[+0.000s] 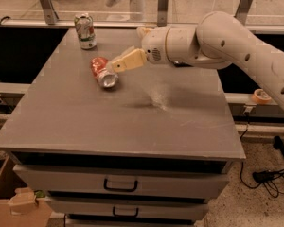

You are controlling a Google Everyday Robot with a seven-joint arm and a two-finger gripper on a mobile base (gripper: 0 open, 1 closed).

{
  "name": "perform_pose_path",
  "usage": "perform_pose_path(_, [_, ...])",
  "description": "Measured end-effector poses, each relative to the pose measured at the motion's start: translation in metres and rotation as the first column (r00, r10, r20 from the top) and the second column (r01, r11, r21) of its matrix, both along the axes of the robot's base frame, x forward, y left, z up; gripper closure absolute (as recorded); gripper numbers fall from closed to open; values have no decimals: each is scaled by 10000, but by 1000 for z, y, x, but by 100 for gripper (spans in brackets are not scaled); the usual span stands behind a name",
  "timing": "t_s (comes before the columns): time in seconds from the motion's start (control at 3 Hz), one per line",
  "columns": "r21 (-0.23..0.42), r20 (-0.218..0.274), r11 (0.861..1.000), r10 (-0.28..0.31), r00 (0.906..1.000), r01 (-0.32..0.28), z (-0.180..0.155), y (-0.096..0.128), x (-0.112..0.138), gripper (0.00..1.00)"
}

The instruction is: Knock coke can over

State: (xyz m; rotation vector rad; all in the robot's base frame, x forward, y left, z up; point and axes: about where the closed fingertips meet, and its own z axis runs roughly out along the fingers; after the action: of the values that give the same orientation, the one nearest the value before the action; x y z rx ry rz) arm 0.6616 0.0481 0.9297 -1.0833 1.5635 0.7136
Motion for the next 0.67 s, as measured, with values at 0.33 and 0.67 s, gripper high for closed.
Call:
perform_pose_path(0.33, [-1000,589,9923,-670,9960,727,9,-76,-7,0])
perform_pose_path(0.67, [-2091,1667,9661,-1171,9790,1512,37,-155,-9,0])
